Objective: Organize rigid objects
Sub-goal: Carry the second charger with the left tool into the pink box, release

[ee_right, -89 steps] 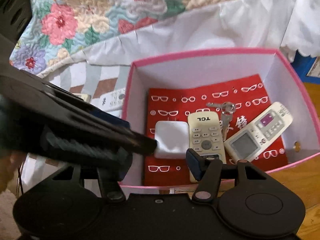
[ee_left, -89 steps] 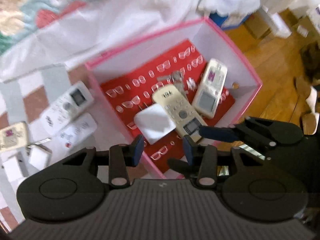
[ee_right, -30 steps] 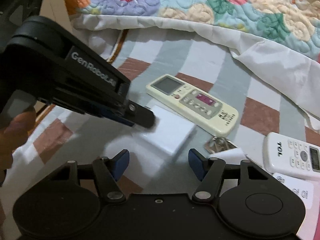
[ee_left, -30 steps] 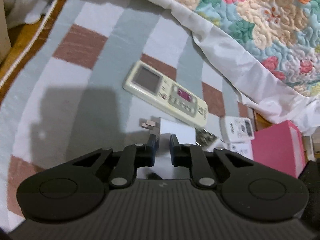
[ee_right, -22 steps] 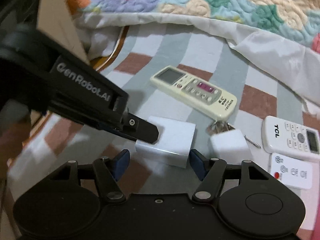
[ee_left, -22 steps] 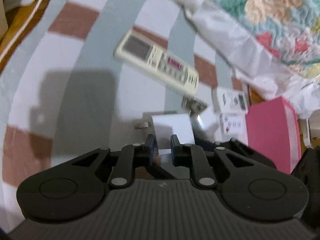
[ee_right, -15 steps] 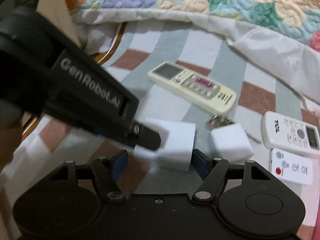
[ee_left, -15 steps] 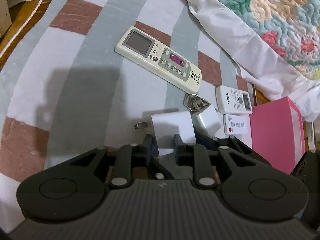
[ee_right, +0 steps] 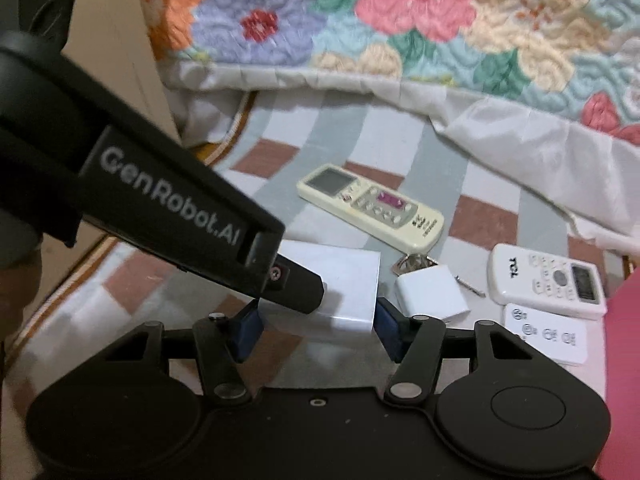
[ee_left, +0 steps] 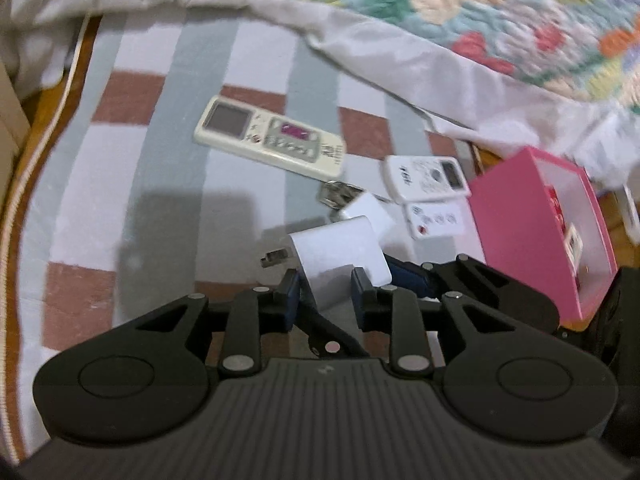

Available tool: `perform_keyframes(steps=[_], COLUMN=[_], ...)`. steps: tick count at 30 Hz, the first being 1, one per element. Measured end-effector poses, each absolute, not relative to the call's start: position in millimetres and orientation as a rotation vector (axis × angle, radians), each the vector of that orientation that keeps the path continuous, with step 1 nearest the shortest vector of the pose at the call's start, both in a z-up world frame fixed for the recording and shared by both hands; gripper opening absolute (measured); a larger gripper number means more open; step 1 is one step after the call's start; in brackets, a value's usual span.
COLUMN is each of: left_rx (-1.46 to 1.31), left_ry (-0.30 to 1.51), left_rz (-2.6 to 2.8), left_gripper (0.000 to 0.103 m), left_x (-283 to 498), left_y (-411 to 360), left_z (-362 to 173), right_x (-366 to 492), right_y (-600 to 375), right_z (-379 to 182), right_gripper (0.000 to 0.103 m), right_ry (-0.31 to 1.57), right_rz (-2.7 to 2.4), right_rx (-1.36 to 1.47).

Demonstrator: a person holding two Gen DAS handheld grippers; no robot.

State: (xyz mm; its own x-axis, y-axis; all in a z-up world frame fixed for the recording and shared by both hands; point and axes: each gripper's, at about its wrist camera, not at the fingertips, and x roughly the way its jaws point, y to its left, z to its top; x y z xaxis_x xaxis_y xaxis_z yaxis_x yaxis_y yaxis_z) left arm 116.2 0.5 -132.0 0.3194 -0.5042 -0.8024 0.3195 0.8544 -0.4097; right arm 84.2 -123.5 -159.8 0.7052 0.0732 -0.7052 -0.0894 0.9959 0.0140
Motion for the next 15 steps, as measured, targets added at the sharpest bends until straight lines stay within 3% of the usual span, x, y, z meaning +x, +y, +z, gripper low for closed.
perform_keyframes(steps=[15], left_rx=[-0.147], left_ry=[0.997], left_rz=[-0.792], left_gripper=[0.025], left_x=[54.0], left_y=[-65.1], left_z=[-52.0], right_x=[0.1], right_y=[-145.8], right_z=[-84.5], right_gripper=[0.065], right_ry=[0.688], right_rz=[-0.068], right_rx=[-0.259])
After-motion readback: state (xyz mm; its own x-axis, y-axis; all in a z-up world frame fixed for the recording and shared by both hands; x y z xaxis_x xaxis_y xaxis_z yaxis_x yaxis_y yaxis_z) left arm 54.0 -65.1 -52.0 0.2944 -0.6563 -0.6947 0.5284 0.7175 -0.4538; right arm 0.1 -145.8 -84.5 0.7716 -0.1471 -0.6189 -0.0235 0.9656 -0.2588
